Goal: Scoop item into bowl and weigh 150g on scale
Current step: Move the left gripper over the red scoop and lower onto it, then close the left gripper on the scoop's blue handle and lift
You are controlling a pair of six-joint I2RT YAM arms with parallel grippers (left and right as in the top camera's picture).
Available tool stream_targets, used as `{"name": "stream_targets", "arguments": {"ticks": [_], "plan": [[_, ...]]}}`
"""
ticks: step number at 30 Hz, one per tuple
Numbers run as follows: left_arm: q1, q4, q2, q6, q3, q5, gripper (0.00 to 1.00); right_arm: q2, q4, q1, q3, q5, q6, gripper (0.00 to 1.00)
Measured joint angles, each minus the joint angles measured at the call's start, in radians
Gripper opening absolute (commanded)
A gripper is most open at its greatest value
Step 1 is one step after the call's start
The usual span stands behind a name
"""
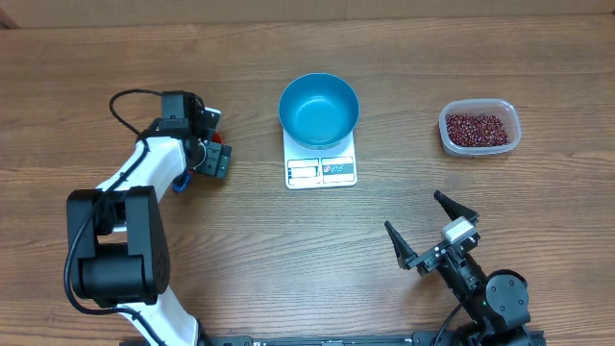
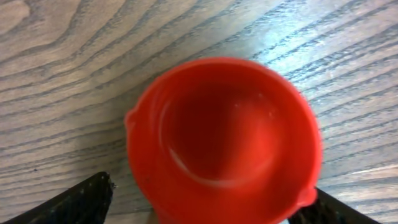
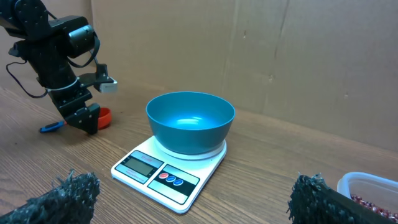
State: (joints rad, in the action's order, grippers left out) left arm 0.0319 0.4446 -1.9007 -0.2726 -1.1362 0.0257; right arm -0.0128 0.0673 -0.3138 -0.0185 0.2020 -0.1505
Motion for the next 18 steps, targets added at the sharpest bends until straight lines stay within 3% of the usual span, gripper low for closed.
{"name": "stream_targets", "arguments": {"ticks": [5,8,18], "plan": [[0.036,0.003,-0.007,0.000,0.000,-0.056,0.70,0.000,0.000,0.000,0.000,0.000,0.000,1.00],[0.043,0.003,-0.009,0.001,0.000,-0.072,0.52,0.000,0.000,0.000,0.000,0.000,0.000,1.00],[0.042,0.010,-0.009,-0.012,0.000,-0.087,0.42,0.000,0.000,0.000,0.000,0.000,0.000,1.00]]}}
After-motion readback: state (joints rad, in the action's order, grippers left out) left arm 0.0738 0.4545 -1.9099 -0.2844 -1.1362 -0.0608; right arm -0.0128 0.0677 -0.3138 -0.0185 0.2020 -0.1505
